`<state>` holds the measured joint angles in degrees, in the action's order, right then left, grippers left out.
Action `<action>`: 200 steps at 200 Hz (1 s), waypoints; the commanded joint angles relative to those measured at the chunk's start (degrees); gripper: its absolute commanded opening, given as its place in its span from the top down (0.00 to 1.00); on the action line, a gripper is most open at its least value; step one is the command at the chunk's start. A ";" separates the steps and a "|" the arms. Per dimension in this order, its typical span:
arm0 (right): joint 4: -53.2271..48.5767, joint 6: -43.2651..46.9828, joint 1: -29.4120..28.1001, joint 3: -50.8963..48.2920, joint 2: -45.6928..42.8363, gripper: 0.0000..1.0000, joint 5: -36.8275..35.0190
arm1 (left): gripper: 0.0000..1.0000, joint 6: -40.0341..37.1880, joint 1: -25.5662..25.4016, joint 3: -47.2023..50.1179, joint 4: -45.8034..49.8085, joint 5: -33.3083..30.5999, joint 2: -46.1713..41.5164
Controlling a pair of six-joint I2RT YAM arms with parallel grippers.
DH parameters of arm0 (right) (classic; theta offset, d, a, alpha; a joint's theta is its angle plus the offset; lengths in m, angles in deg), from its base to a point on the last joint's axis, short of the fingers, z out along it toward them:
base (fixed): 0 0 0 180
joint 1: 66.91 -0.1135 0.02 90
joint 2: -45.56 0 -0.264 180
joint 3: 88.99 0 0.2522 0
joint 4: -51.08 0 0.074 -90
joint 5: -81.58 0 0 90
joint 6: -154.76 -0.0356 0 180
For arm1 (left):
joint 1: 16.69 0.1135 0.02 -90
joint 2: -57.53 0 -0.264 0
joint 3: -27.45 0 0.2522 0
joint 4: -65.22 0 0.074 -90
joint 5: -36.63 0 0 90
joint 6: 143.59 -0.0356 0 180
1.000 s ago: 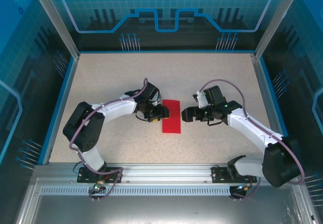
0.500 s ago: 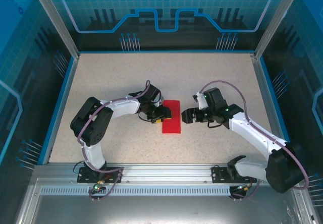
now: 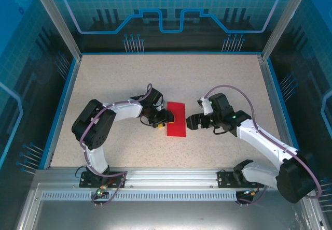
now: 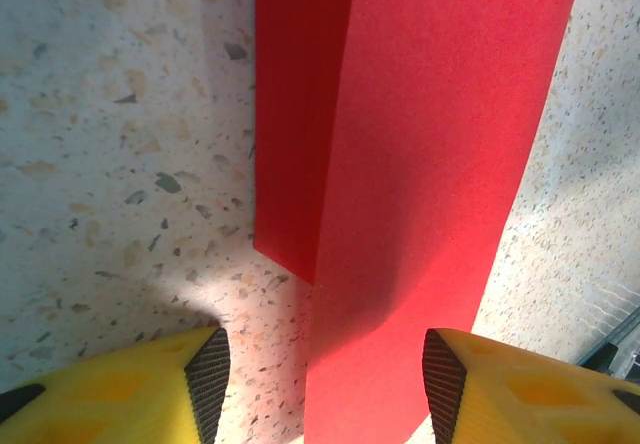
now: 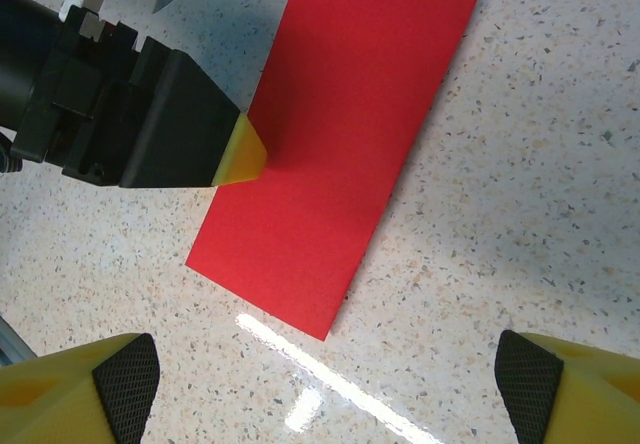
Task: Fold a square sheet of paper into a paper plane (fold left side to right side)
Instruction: Third fold the triangle at the center of the table.
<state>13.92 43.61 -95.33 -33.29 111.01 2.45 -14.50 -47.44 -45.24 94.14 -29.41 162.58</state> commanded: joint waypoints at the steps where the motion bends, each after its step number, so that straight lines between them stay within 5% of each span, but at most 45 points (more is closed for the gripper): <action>1: 1.76 1.41 -2.01 -0.68 -0.85 0.09 -1.85 | 0.45 0.37 0.33 0.52 -0.47 1.14 0.06; 81: 10.76 4.76 -8.13 -5.85 -2.79 0.09 -5.48 | 0.73 1.43 0.34 0.41 -1.89 3.23 -0.10; 138: 26.23 18.00 -21.64 -14.03 -2.09 0.08 -19.30 | 0.90 1.79 0.34 0.73 -1.18 3.24 -1.41; 200: 37.92 32.39 -33.13 -14.06 10.11 0.09 -29.82 | 0.96 2.75 0.35 1.30 -2.22 4.45 -1.56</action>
<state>44.92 68.83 -126.13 -48.77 116.69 -21.46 -12.92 -47.44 -44.87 92.12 -26.91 162.58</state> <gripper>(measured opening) 0.914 0.057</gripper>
